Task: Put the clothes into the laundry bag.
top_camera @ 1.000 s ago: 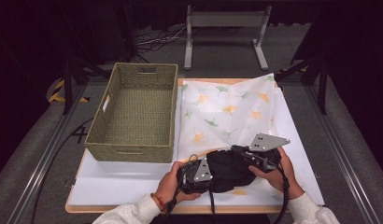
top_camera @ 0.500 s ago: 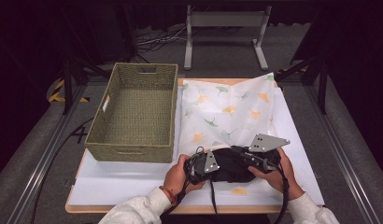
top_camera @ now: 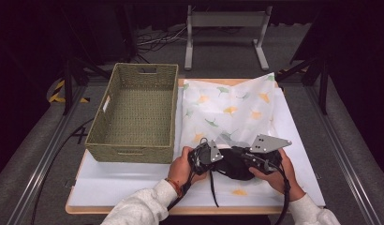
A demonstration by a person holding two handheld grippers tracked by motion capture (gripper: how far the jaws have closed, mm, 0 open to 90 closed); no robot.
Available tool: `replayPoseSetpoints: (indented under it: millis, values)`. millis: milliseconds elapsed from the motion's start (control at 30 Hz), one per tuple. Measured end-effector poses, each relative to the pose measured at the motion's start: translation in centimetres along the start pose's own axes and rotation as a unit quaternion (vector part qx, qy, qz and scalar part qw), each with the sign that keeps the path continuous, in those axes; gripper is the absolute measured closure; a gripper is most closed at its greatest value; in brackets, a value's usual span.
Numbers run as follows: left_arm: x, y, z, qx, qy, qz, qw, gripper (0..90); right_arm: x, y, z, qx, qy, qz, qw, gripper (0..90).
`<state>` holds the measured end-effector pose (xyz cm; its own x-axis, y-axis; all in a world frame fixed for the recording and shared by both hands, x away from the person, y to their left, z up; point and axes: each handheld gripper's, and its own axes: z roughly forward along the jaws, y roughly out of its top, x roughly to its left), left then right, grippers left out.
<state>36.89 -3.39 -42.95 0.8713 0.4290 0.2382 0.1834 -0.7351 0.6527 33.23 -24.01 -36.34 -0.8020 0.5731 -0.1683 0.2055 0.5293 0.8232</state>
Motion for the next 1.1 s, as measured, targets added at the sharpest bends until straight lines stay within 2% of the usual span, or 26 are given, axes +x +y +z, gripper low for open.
replayPoseSetpoints:
  millis: [167, 300, 433, 567, 600, 700, 900, 967, 1000, 1100]
  values:
    - [0.5, 0.0, 0.3, -0.003, 0.005, -0.005, 1.0, 83.1, 0.0, 0.0, 0.0, 0.0, -0.001, 0.0, 1.0, 88.9]
    - [0.8, 0.0, 0.2, -0.009, 0.017, -0.008, 0.9998, 82.8, -0.1, -0.1, 0.0, 0.0, -0.003, 0.001, 1.0, 88.8]
    - [0.9, -0.4, -0.4, -0.025, -0.003, -0.021, 0.9995, 79.3, -0.3, -0.3, 0.0, 0.0, -0.007, 0.005, 1.0, 88.8]
    - [0.8, -0.6, -1.4, -0.03, -0.007, -0.017, 0.9994, 73.8, -0.3, -0.3, 0.0, 0.001, -0.01, 0.005, 0.9999, 88.8]
    - [0.7, -0.7, -2.0, -0.035, -0.016, -0.019, 0.9991, 66.9, -0.3, -0.3, 0.0, 0.0, -0.01, 0.005, 0.9999, 88.7]
    - [0.6, -0.9, -2.7, -0.041, -0.019, -0.016, 0.9989, 62.8, -0.3, -0.3, -0.1, -0.002, -0.011, 0.006, 0.9999, 88.7]
    - [-0.4, -1.6, -4.8, -0.061, -0.032, -0.014, 0.9976, 58.3, -0.2, -0.2, 0.0, -0.003, -0.01, 0.004, 0.9999, 88.7]
    - [-0.6, -1.9, -5.4, -0.07, -0.042, -0.02, 0.9965, 58.0, -0.1, -0.2, 0.0, -0.001, -0.01, 0.002, 0.9999, 88.8]
    - [-0.8, -2.1, -5.7, -0.072, -0.054, -0.016, 0.9958, 59.8, -0.1, -0.2, 0.0, -0.002, -0.01, 0.003, 0.9999, 88.8]
    - [-1.4, -2.3, -5.8, -0.071, -0.065, -0.01, 0.9953, 63.7, -0.1, -0.2, 0.0, -0.002, -0.01, 0.003, 0.9999, 88.7]
